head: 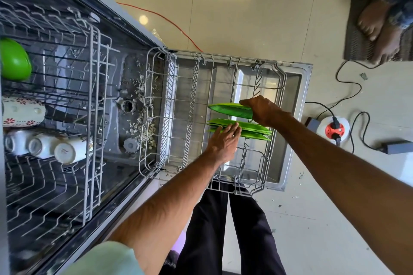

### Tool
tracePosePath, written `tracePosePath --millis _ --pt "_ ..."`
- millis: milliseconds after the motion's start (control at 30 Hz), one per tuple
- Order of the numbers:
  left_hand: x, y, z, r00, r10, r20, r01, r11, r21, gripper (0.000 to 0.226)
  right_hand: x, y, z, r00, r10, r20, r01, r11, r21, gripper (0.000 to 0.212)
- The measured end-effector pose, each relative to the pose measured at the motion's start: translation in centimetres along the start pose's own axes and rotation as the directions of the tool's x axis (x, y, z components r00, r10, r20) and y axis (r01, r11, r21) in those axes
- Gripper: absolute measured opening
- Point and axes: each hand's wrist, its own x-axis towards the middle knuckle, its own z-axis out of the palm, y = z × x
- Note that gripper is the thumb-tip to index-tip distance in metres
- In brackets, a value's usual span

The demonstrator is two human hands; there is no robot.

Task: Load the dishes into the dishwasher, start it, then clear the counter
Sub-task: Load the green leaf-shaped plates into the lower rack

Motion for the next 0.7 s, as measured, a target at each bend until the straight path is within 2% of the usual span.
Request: tracePosePath --millis 333,433,567,700 --pt "0.0 -0.3 -0.2 1.0 0.025 0.003 -0.025 0.999 0.028 0.077 -0.6 0.9 3.1 0.997 0.07 -0.033 -0.072 0.995 -0.07 0.06" --pt "0.1 -0.4 -0.3 0.999 0.033 -0.002 -0.033 0.999 0.028 0.077 -0.4 0.5 3.0 0.992 0.125 -0.002 -0.124 0.988 -0.09 0.045" --pt "0.1 -0.4 -0.3 0.999 0.032 -0.023 -0.031 0.999 0.009 0.077 -0.7 -0.3 3.6 0.968 0.219 0.12 -0.204 0.971 -0.128 0.031" --pt "0.0 -0.7 0.0 0.998 0.041 -0.041 -0.04 0.999 0.021 0.078 -1.9 1.1 4.5 0.959 0.276 0.062 -0.264 0.953 -0.151 0.029"
